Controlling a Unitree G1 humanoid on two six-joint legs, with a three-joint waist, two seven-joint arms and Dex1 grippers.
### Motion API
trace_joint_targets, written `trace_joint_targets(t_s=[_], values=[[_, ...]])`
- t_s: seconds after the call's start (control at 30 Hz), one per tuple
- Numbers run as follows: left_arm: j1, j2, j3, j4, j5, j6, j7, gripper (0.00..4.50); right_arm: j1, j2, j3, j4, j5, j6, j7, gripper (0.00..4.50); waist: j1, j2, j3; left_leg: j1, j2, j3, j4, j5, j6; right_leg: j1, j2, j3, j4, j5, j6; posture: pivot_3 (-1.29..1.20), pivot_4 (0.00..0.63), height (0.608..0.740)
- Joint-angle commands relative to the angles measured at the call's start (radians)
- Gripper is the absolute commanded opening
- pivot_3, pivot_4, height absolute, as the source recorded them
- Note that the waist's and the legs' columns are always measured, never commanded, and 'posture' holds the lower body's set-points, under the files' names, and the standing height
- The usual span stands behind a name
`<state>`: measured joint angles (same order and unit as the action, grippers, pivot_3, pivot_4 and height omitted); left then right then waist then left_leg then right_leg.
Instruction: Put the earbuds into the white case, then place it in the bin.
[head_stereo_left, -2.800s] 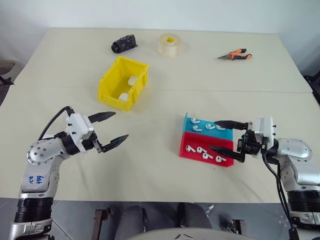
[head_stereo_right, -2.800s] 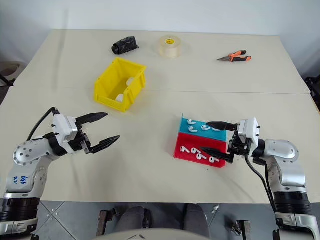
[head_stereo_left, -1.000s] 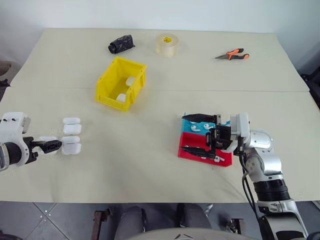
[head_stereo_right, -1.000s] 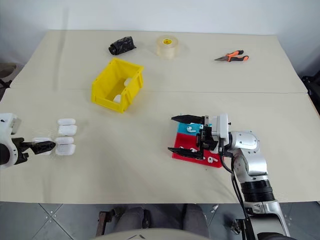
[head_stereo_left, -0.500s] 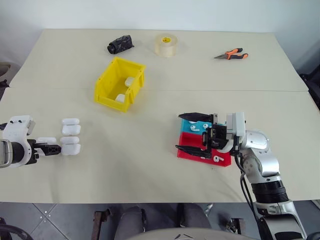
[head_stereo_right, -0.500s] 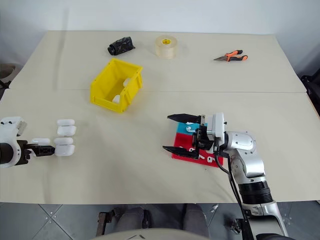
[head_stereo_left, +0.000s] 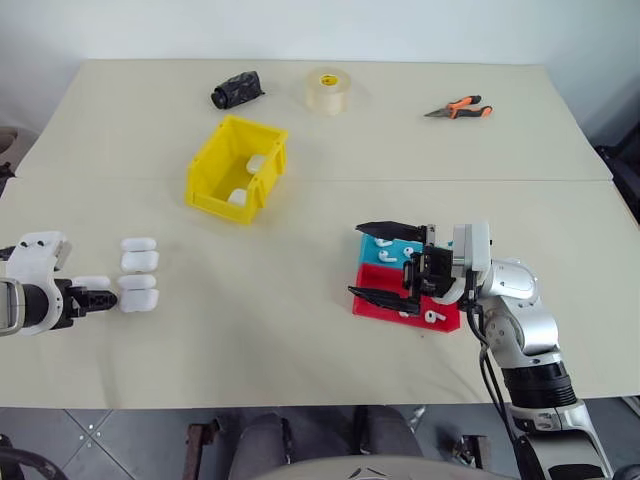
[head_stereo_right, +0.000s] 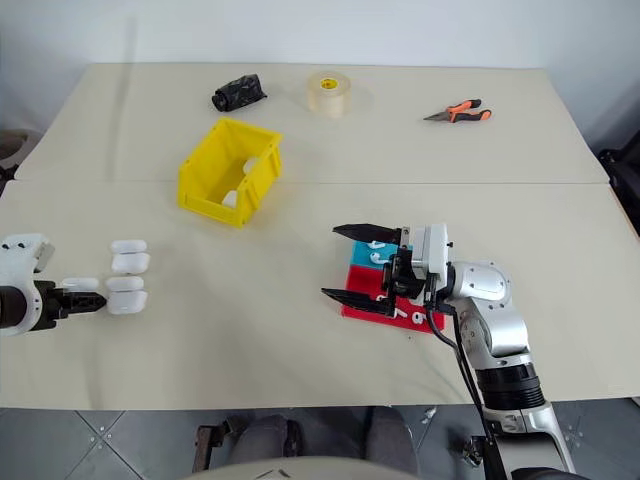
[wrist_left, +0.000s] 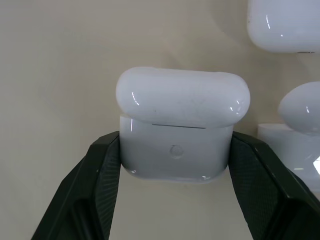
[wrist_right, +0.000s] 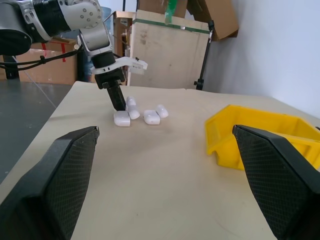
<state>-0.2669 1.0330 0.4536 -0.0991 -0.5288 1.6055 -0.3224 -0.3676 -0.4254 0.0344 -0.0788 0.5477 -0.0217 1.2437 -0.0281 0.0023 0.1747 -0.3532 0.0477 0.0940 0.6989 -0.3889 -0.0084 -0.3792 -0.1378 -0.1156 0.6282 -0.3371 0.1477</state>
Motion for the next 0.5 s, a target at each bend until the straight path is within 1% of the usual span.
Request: trace_joint_targets(t_s=[0.03, 0.17, 0.27, 0.3, 0.33, 0.4, 0.5], values=[[0.056, -0.032, 0.154, -0.099, -0.001, -0.019, -0.037, 2.81, 0.0, -0.02, -0.027, 0.002, 0.007, -0.021, 0.014, 4.5, -0.001, 0.0, 0.0, 0.0, 0.0, 0.0, 0.0, 0.0, 0.0, 0.0, 0.0, 0.0, 0.0, 0.0, 0.0, 0.0, 0.15, 0.74], [0.165, -0.158, 0.375, -0.28, -0.06, -0.2, -0.143, 2.81, -0.012, -0.031, -0.034, 0.045, 0.0, -0.035, 0.036, 4.5, -0.002, -0.002, 0.001, -0.001, 0.001, 0.0, 0.0, 0.0, 0.0, -0.001, 0.0, 0.0, 0.0, 0.0, 0.0, 0.0, 0.15, 0.74], [0.259, -0.242, 0.469, -0.42, -0.132, -0.385, -0.28, 2.81, -0.021, -0.04, -0.038, 0.074, -0.003, -0.047, 0.049, 4.5, -0.002, -0.002, 0.001, -0.001, 0.001, 0.0, 0.0, 0.0, 0.0, -0.001, 0.0, 0.001, 0.0, 0.0, 0.0, 0.0, 0.15, 0.74], [0.262, -0.288, 0.522, -0.465, -0.22, -0.42, -0.337, 2.81, -0.022, -0.043, -0.04, 0.082, -0.004, -0.05, 0.052, 4.5, 0.0, -0.002, 0.001, -0.001, 0.001, 0.0, 0.0, 0.0, 0.0, -0.001, 0.0, 0.001, -0.001, 0.0, 0.0, 0.0, 0.15, 0.74], [0.288, -0.323, 0.559, -0.51, -0.275, -0.439, -0.369, 2.81, -0.025, -0.048, -0.045, 0.09, -0.005, -0.049, 0.052, 4.5, 0.001, -0.002, 0.001, -0.001, 0.001, 0.0, 0.001, 0.0, 0.0, -0.001, 0.0, 0.001, 0.0, 0.0, 0.0, 0.0, 0.15, 0.74], [0.338, -0.379, 0.556, -0.575, -0.294, -0.558, -0.427, 2.81, -0.03, -0.056, -0.057, 0.101, -0.004, -0.045, 0.047, 4.5, 0.002, -0.003, 0.0, -0.001, 0.001, -0.001, 0.001, 0.0, 0.0, 0.0, -0.001, 0.001, -0.001, 0.0, 0.0, 0.0, 0.15, 0.74], [0.37, -0.436, 0.409, -0.621, -0.212, -0.794, -0.484, 2.81, -0.029, -0.074, -0.072, 0.112, -0.016, -0.053, 0.04, 4.5, 0.005, -0.003, 0.0, -0.001, 0.0, -0.002, 0.002, 0.0, 0.0, 0.001, -0.002, 0.001, -0.001, 0.0, 0.0, 0.0, 0.15, 0.74]])
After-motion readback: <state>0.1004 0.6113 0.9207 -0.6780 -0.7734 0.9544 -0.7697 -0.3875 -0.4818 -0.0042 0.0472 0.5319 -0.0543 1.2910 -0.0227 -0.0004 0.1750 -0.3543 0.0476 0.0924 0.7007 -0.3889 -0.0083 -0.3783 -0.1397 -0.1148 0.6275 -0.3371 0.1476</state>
